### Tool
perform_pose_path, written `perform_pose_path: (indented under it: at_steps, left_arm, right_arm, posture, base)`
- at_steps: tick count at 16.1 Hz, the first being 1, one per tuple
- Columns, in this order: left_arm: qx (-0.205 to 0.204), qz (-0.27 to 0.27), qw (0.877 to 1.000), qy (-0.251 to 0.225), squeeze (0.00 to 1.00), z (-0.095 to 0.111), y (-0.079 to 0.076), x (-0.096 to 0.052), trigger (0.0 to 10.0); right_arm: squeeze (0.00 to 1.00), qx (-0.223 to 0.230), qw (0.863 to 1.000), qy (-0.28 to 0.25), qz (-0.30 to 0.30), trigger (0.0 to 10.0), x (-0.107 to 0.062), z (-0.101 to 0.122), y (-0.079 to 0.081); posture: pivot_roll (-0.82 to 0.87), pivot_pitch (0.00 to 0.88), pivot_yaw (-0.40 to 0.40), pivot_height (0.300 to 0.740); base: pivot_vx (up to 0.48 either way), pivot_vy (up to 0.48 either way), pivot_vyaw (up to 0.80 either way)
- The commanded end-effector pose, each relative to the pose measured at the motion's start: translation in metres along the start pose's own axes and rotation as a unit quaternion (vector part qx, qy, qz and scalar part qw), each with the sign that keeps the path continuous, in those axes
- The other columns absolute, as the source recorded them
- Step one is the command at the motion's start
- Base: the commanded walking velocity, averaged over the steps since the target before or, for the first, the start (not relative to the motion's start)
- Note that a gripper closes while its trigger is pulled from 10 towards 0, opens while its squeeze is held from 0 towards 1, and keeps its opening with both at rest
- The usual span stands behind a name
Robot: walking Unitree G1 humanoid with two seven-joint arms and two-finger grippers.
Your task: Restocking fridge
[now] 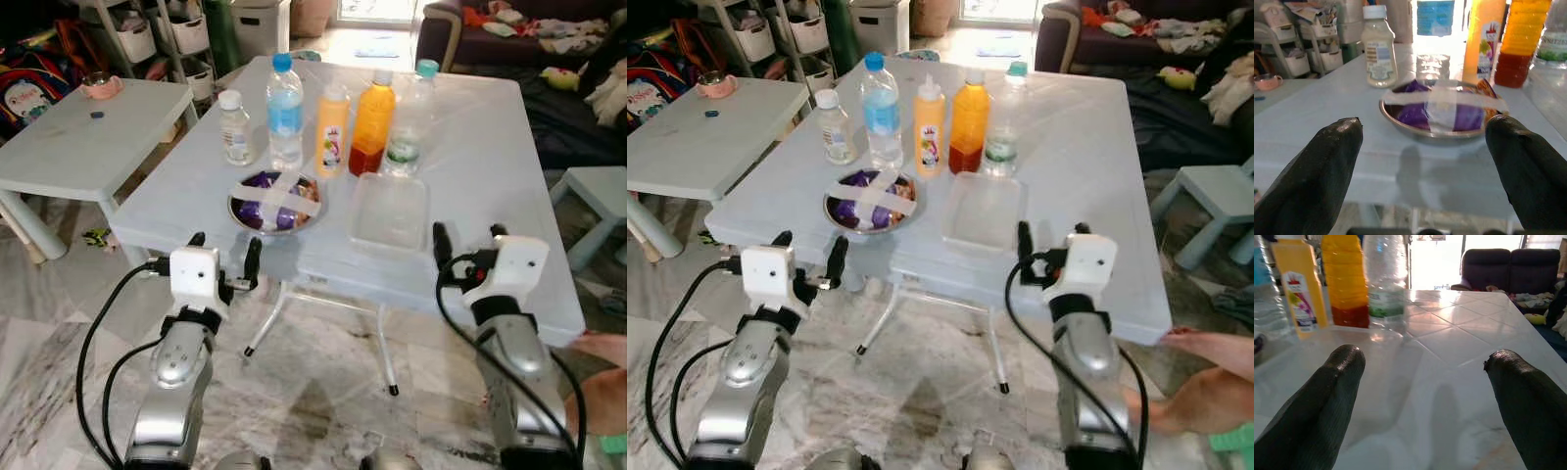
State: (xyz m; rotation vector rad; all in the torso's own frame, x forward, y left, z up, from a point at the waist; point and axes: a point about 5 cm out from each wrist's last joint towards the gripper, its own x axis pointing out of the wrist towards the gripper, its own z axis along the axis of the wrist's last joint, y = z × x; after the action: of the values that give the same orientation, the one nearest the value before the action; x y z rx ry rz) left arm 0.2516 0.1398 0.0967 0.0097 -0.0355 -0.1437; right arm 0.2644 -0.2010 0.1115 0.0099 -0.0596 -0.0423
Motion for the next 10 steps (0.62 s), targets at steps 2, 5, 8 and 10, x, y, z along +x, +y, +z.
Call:
perform_pose_path:
  at_steps: [2, 5, 8, 10]
  left_arm:
    - [0.006, 0.0, 1.0, 0.004, 0.0, 0.001, 0.003, -0.003, 10.0]
    - [0.008, -0.001, 1.0, 0.006, 0.0, 0.002, 0.003, -0.005, 10.0]
    - [0.01, -0.003, 1.0, 0.01, 0.0, 0.002, 0.004, -0.007, 10.0]
    - [0.012, -0.006, 1.0, 0.011, 0.0, 0.003, 0.003, -0.008, 10.0]
  right_arm:
    - [0.0, 0.011, 1.0, 0.002, 0.001, 10.0, 0.011, 0.002, -0.006]
    - [0.0, 0.045, 0.999, 0.003, 0.015, 10.0, 0.023, 0.004, -0.008]
    - [0.0, 0.086, 0.996, 0.0, 0.039, 10.0, 0.033, 0.006, 0.002]
    - [0.0, 0.129, 0.989, 0.015, 0.066, 10.0, 0.037, 0.004, 0.011]
  posture:
    - [-0.08, 0.056, 0.039, 0.74]
    - [-0.07, 0.065, 0.042, 0.74]
    - [-0.06, 0.071, 0.045, 0.74]
    - [-0.06, 0.075, 0.048, 0.74]
  base:
    - [0.0, 0.0, 0.0]
    - [0.0, 0.0, 0.0]
    - [0.0, 0.0, 0.0]
    - [0.0, 0.0, 0.0]
